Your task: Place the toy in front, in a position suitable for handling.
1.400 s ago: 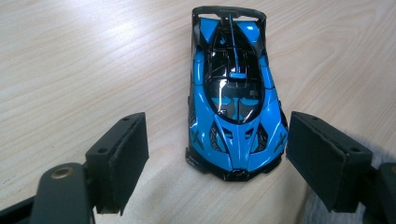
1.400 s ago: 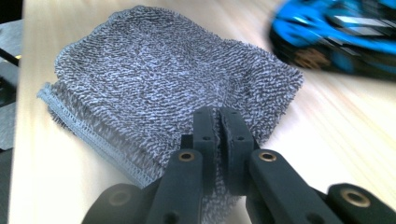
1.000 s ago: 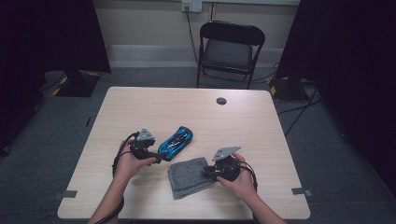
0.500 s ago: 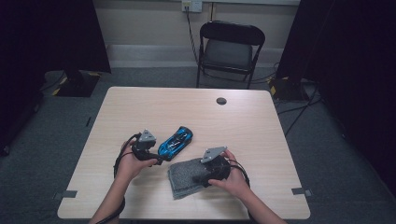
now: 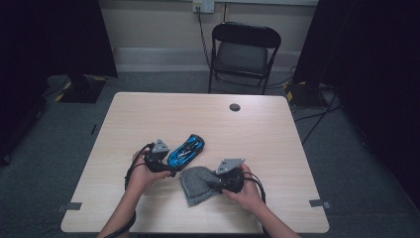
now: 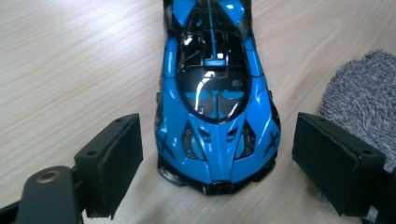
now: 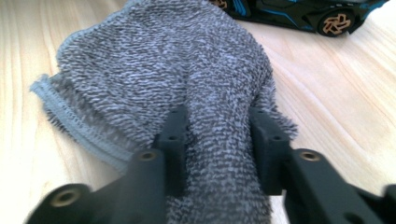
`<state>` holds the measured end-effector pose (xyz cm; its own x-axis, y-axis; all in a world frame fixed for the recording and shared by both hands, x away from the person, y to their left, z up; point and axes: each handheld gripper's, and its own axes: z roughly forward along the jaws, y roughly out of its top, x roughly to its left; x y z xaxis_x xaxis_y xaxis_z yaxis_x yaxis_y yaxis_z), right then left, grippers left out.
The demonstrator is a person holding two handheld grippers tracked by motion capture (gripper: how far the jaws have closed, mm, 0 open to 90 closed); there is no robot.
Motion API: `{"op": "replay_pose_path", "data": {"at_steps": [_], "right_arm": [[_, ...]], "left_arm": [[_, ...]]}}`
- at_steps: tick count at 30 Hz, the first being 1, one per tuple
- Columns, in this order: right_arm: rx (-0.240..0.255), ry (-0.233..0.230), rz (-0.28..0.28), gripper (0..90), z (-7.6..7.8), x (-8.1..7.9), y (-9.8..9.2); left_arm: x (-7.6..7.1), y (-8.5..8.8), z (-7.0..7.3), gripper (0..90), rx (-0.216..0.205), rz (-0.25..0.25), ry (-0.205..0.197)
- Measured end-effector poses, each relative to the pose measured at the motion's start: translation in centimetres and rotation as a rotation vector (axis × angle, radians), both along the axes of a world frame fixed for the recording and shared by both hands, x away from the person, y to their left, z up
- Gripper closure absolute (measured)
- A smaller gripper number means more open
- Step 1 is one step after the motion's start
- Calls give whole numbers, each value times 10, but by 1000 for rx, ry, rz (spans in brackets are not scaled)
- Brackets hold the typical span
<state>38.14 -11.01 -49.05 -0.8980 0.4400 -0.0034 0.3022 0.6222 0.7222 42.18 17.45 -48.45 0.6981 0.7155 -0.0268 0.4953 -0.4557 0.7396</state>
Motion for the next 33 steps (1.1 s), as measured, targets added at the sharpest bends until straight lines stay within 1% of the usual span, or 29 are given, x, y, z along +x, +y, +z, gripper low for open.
{"op": "replay_pose_path", "data": {"at_steps": [1, 2, 5, 6, 8, 9, 10, 11, 12, 14, 15, 17, 19, 20, 21, 22, 26, 27, 28, 29, 31, 33], "right_arm": [[-11, 2, -5, 691, 1, -1, 0], [-11, 2, -6, 695, 1, -2, 0], [-8, 3, -10, 705, 1, -2, -1], [-5, 14, -15, 718, 2, -2, -3], [-4, 16, -19, 722, 2, -3, -5], [0, 17, -21, 725, 2, -3, -6], [2, 22, -24, 727, 2, -3, -7], [9, 34, -32, 731, 3, -2, -11], [9, 34, -32, 731, 3, -2, -11], [12, 44, -40, 732, 3, -2, -14], [14, 48, -49, 732, 4, -1, -16], [24, 60, -62, 733, 4, 0, -21], [30, 64, -68, 733, 4, 1, -23], [36, 72, -80, 734, 5, 2, -25], [40, 76, -87, 734, 7, 4, -27], [40, 76, -87, 734, 7, 4, -27], [58, 82, -117, 736, 15, 10, -31], [80, 83, -143, 737, 21, 16, -34], [80, 83, -143, 737, 21, 16, -34], [91, 84, -152, 737, 23, 18, -35], [114, 84, -181, 737, 31, 26, -34], [140, 91, -191, 737, 37, 33, -31]], "left_arm": [[1, -2, -2, 161, 15, 3, -9], [2, -2, -4, 161, 15, -1, -1], [2, -4, -6, 162, 16, -2, -1], [3, -5, -7, 162, 29, -6, -2], [3, -7, -9, 162, 31, -12, -2], [4, -7, -9, 162, 35, -11, -11], [4, -8, -10, 162, 34, -10, -7], [6, -9, -12, 161, 22, -9, -18], [6, -9, -12, 161, 22, -9, -18], [7, -10, -14, 161, 32, -8, -10], [7, -11, -16, 162, 22, -10, -4], [8, -12, -17, 161, 18, -10, -16], [7, -12, -17, 175, 14, -9, -20], [7, -12, -17, 206, 8, -3, -23], [8, -10, -16, 254, 13, 2, -31], [8, -10, -16, 254, 8, 3, -29], [6, -11, -16, 256, 9, 6, -33], [6, -11, -16, 257, 9, 6, -33], [6, -11, -16, 257, 8, 6, -32], [6, -11, -16, 257, 9, 7, -33], [5, -12, -16, 258, 11, 10, -34], [6, -11, -16, 258, 9, 11, -32]]}}
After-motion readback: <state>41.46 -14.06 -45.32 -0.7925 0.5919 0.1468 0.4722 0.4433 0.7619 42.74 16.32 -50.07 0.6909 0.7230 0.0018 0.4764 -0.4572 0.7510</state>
